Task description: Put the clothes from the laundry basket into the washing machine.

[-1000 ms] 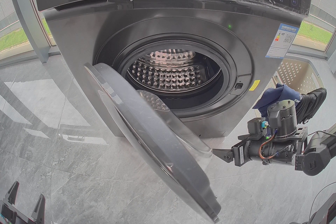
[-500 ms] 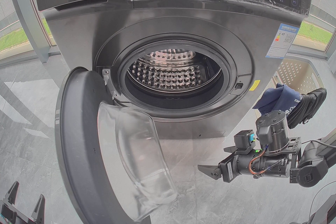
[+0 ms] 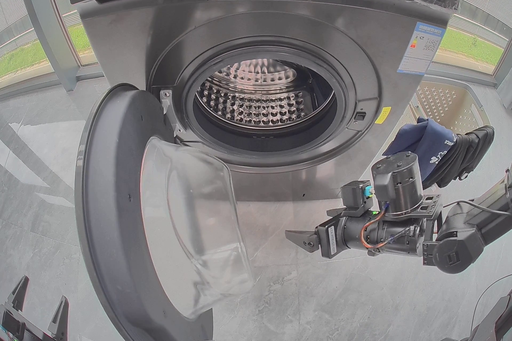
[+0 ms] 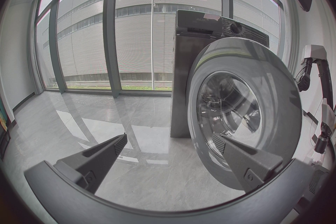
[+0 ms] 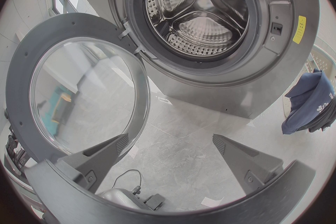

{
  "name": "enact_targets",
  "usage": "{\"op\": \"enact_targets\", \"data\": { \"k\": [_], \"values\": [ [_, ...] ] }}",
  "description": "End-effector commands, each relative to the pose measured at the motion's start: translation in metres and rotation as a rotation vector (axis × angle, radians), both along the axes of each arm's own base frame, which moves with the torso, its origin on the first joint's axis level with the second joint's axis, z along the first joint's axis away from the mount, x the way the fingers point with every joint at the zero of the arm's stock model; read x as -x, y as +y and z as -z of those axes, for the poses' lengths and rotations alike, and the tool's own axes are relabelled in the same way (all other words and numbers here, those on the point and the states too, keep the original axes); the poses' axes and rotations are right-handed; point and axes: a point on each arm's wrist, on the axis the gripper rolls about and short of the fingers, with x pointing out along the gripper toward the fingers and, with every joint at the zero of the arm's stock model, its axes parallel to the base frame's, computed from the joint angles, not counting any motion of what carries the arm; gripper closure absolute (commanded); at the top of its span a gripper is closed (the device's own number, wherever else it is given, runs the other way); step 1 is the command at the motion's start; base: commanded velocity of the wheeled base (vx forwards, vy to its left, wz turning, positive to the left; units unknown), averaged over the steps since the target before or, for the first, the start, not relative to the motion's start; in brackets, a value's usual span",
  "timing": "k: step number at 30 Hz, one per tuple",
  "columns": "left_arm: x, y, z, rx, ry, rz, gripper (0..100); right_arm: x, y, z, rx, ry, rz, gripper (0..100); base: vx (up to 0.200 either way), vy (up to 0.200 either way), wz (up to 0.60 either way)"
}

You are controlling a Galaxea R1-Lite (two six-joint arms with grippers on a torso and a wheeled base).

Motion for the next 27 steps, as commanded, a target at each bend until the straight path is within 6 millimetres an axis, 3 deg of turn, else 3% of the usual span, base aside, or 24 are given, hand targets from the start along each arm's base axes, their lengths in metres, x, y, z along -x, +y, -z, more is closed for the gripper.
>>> {"op": "enact_targets", "data": {
  "k": [1,7,16,19,27],
  "values": [
    [0.0,0.0,0.004,0.0,0.004,0.0,0,-0.014,0.011,0.009,0.006,0.014,0.005,0,-0.2,0.0,0.0],
    [0.0,0.0,0.004,0.0,0.004,0.0,0,-0.024,0.026,0.014,-0.006,0.02,-0.003,0,-0.2,0.0,0.0],
    [0.0,0.0,0.004,0.0,0.004,0.0,0,-0.023,0.054,0.018,-0.017,0.017,-0.059,0,0.0,0.0,0.0],
    [0.0,0.0,0.004,0.002,0.004,0.0,0,-0.024,0.071,0.017,-0.039,0.006,-0.083,0,0.0,0.0,0.0],
    [0.0,0.0,0.004,-0.001,0.004,0.0,0,-0.029,0.073,0.005,-0.116,-0.024,-0.063,0,0.0,0.0,0.0]
  ]
}}
